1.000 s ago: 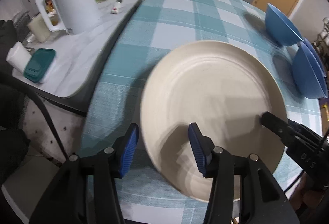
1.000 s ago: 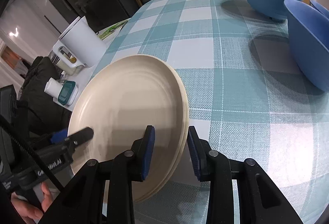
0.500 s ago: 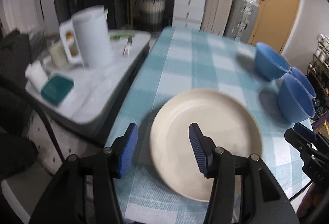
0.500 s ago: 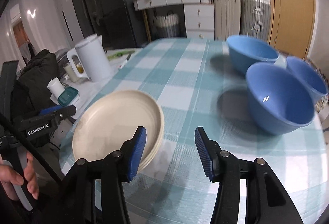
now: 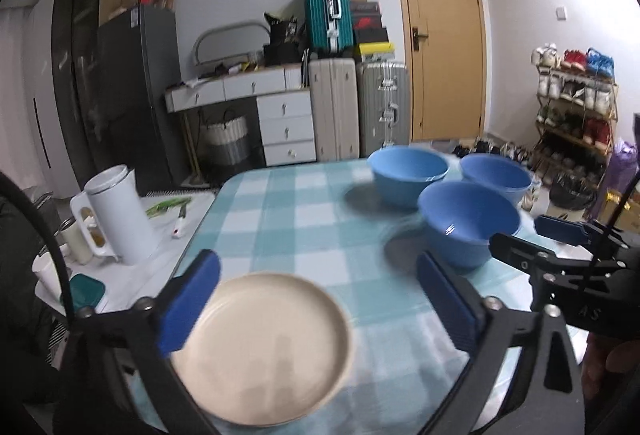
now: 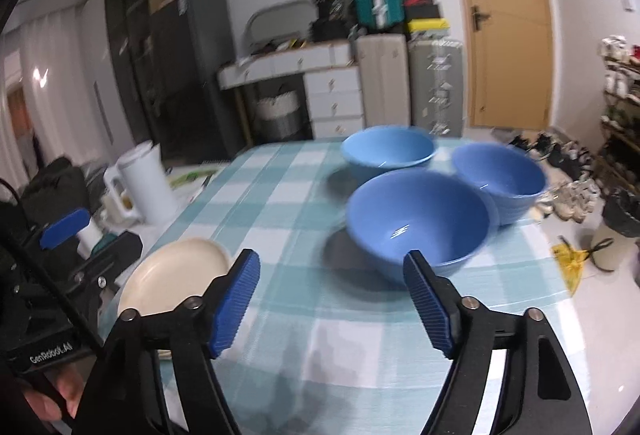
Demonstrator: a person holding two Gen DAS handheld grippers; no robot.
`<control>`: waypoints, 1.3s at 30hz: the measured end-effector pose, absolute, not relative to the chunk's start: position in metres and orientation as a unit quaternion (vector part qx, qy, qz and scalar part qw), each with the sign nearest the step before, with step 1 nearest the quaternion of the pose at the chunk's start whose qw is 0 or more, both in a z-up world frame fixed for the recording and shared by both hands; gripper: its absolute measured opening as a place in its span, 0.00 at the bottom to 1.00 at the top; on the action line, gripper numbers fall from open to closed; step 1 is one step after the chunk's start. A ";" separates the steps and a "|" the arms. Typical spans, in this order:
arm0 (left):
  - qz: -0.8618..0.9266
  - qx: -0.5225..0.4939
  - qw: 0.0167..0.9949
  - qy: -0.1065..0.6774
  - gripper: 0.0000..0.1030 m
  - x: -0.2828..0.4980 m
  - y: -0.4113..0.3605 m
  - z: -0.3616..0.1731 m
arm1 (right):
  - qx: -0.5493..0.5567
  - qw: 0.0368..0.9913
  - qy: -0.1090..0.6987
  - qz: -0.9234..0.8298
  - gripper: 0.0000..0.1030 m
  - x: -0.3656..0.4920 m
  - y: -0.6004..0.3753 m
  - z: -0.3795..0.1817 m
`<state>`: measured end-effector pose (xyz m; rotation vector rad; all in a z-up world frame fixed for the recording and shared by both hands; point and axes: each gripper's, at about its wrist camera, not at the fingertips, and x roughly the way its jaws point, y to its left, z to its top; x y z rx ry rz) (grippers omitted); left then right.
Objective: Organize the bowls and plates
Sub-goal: 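Open both grippers and withdraw them from the plate stack, then move the right gripper to the rim of the nearest blue bowl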
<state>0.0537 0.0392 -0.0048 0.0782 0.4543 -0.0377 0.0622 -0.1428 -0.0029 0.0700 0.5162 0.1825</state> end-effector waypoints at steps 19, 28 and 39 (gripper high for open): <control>-0.035 0.002 0.974 0.225 1.00 0.122 -0.039 -0.043 | -0.014 0.985 0.169 0.038 0.99 0.061 -0.201 -0.019; -0.062 -0.021 0.957 0.283 1.00 0.140 -0.043 -0.052 | 0.007 0.977 0.212 0.009 0.99 0.084 -0.219 -0.035; -0.061 -0.046 0.944 0.322 1.00 0.144 -0.029 -0.058 | 0.180 0.933 0.310 -0.031 0.99 0.123 -0.271 -0.042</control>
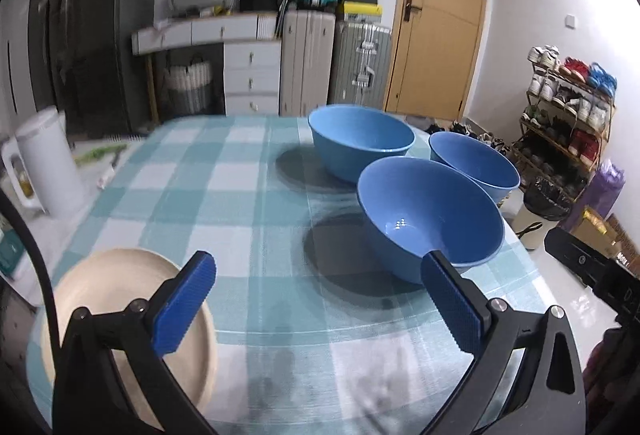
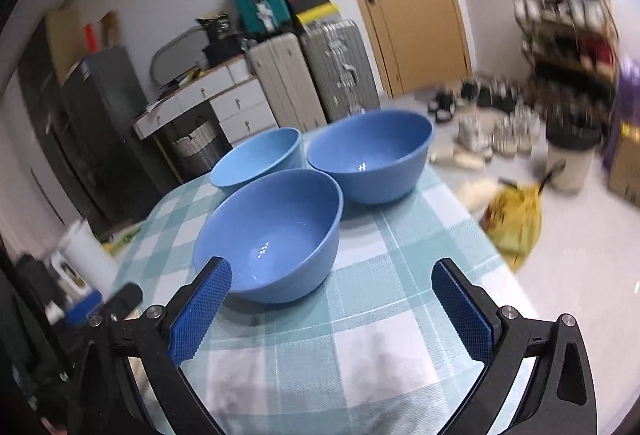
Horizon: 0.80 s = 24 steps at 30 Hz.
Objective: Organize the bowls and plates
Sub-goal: 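Move the right gripper to the rim of the nearest blue bowl, then close the right gripper on the blue bowl rim while the left gripper grips the same rim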
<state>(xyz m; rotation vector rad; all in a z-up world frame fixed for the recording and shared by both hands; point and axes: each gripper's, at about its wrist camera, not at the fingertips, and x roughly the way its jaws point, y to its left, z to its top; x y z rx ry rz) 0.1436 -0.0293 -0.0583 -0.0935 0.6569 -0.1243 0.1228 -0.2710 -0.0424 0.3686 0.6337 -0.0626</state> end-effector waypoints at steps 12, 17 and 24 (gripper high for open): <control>-0.053 -0.146 0.894 0.420 1.00 0.223 -0.051 -0.076 | 0.171 0.892 0.417 -0.013 0.83 0.226 -0.289 -0.047; -0.062 -0.151 0.882 0.442 1.00 0.237 -0.058 -0.088 | 0.156 0.866 0.475 -0.007 0.52 0.266 -0.286 -0.072; -0.064 -0.167 0.871 0.459 1.00 0.246 -0.059 -0.098 | 0.183 0.846 0.501 0.009 0.22 0.280 -0.292 -0.097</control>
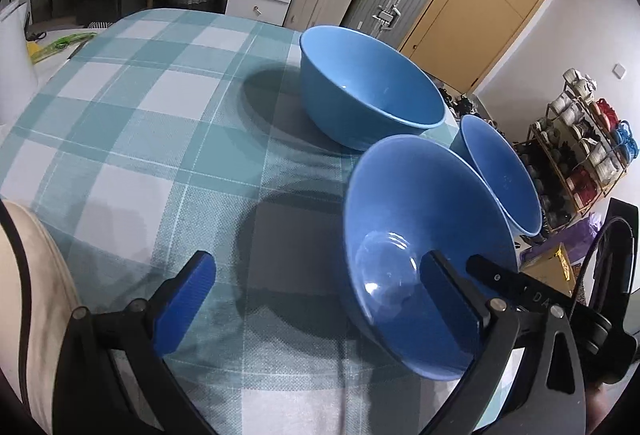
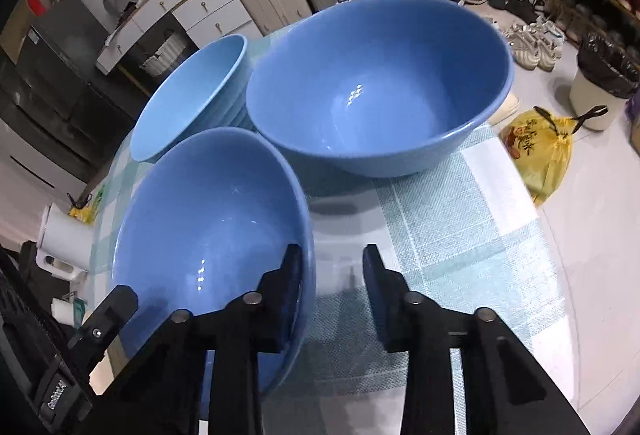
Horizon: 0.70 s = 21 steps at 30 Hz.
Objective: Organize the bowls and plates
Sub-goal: 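Close the right gripper on the blue bowl rim while the left gripper grips the same rim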
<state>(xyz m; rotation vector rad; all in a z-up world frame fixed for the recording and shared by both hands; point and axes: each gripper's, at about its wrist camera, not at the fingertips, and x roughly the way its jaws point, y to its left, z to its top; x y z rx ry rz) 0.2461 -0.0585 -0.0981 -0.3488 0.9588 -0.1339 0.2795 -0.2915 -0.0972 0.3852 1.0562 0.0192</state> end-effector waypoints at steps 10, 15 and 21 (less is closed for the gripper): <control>-0.075 -0.148 0.869 0.465 1.00 0.243 -0.061 -0.097 | 0.172 0.835 0.522 0.027 0.07 0.267 -0.285 -0.091; -0.081 -0.126 0.864 0.480 0.99 0.242 -0.064 -0.100 | 0.161 0.827 0.538 0.031 0.05 0.251 -0.284 -0.084; -0.077 -0.004 0.871 0.486 0.98 0.221 -0.082 -0.099 | 0.155 0.818 0.552 0.036 0.05 0.221 -0.287 -0.083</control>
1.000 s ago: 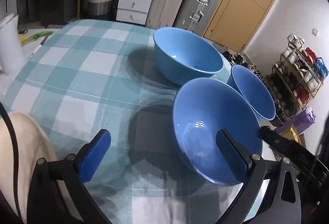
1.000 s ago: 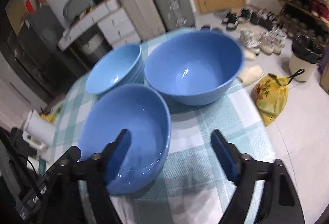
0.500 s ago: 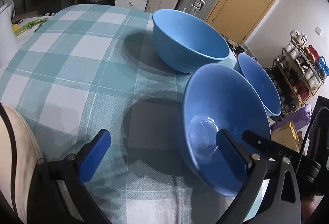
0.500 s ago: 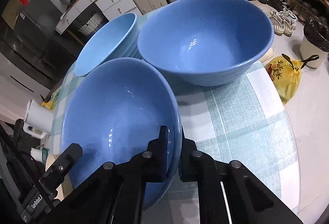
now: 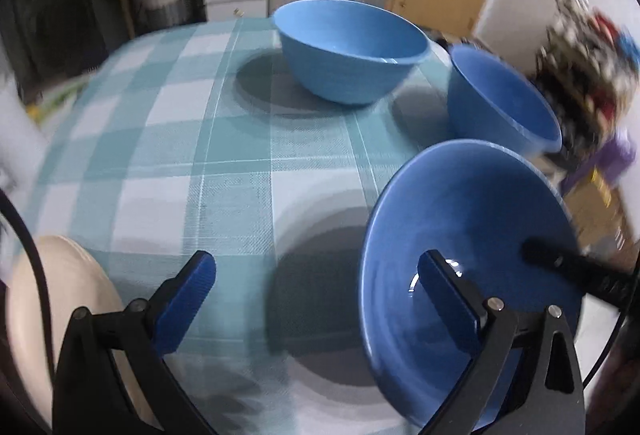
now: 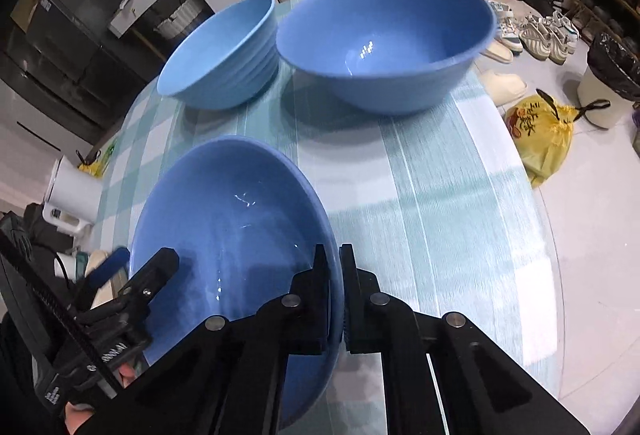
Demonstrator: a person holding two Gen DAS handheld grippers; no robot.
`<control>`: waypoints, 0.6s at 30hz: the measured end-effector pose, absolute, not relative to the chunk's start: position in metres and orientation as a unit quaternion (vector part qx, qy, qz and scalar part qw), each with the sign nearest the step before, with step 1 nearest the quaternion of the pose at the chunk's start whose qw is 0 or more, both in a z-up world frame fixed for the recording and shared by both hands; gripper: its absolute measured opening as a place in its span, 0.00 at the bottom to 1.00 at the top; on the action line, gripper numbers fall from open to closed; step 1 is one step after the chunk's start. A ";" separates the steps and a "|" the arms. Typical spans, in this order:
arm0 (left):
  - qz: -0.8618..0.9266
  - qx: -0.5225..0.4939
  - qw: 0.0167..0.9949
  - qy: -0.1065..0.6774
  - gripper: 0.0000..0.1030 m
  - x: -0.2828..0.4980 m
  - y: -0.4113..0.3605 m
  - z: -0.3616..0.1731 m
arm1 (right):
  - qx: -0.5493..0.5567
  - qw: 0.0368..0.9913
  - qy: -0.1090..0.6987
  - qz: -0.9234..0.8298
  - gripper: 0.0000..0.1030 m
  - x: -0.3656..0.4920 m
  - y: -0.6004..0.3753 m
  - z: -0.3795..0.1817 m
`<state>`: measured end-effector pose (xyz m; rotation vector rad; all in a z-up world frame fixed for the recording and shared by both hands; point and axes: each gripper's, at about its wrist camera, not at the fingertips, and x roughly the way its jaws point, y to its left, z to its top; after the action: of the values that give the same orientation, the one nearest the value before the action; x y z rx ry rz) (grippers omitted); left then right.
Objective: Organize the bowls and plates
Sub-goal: 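Close the right gripper on the blue bowl rim while the left gripper grips the same rim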
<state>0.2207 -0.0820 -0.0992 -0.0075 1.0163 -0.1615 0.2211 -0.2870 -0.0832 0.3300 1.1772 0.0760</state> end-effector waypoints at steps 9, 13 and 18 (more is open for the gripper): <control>-0.147 0.043 0.831 0.534 0.55 0.177 -0.093 -0.119 | 0.167 0.802 0.570 0.065 0.05 0.153 -0.280 -0.093; -0.181 0.029 0.813 0.553 0.46 0.156 -0.092 -0.124 | 0.167 0.802 0.570 0.070 0.05 0.132 -0.275 -0.090; -0.193 0.050 0.810 0.552 0.45 0.138 -0.100 -0.126 | 0.162 0.804 0.567 0.067 0.05 0.122 -0.266 -0.088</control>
<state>0.1382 -0.0996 -0.1264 0.1073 1.1787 -0.4117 0.1222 -0.2663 -0.0884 0.3475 1.2153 0.1442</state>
